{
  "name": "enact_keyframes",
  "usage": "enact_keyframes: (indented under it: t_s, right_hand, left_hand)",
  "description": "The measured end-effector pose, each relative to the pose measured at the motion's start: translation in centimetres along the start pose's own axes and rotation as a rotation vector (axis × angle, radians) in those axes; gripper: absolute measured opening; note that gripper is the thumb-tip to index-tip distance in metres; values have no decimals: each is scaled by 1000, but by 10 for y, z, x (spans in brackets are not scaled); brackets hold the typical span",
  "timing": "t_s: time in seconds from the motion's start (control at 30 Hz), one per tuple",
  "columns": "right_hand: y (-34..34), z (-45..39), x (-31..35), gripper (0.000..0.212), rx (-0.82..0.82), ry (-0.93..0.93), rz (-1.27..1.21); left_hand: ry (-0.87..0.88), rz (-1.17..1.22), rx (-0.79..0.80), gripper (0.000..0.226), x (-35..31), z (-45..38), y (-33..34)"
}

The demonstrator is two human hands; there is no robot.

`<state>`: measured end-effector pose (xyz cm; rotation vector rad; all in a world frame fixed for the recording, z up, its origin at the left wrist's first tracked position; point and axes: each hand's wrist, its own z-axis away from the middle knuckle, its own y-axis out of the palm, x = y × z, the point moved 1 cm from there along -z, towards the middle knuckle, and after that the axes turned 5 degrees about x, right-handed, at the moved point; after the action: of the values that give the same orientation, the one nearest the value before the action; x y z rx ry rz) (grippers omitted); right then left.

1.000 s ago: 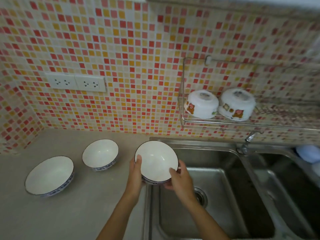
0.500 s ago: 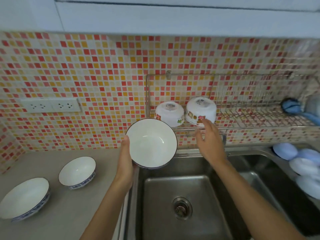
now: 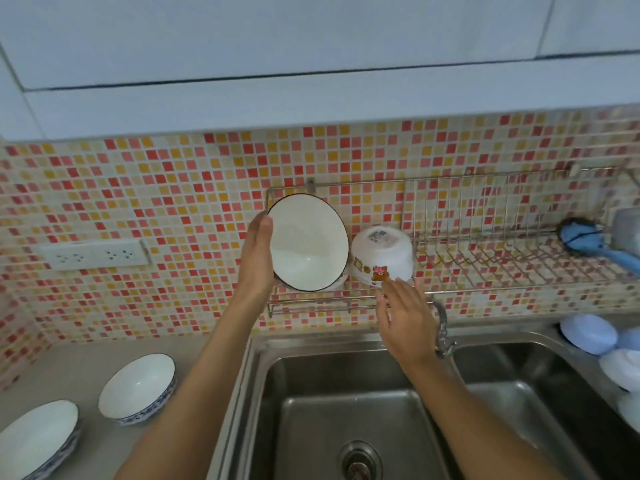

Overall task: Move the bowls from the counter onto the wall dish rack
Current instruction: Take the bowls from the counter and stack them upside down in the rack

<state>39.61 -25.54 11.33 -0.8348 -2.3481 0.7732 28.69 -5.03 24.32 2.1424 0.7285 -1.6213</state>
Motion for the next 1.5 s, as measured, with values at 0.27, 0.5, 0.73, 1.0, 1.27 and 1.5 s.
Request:
enact_keyframes:
  t_s: [0.27, 0.5, 0.73, 1.0, 1.27, 1.5]
  right_hand:
    - [13, 0, -11, 33, -132, -92, -15]
    - [22, -6, -13, 31, -182, -78, -56]
    - [34, -5, -15, 27, -196, -77, -102]
    - [31, -4, -14, 28, -202, -76, -88]
    - [29, -3, -13, 28, -200, -68, -93]
    - [28, -3, -14, 28, -181, -59, -82]
  left_hand:
    - [264, -462, -33, 48, 2, -49, 31]
    - [501, -798, -67, 56, 20, -69, 37]
    - [788, -1342, -26, 52, 56, -75, 36]
    - [742, -1448, 160, 51, 72, -77, 45]
    - [635, -1469, 217, 66, 72, -76, 42]
    - [594, -1399, 236, 53, 72, -71, 41]
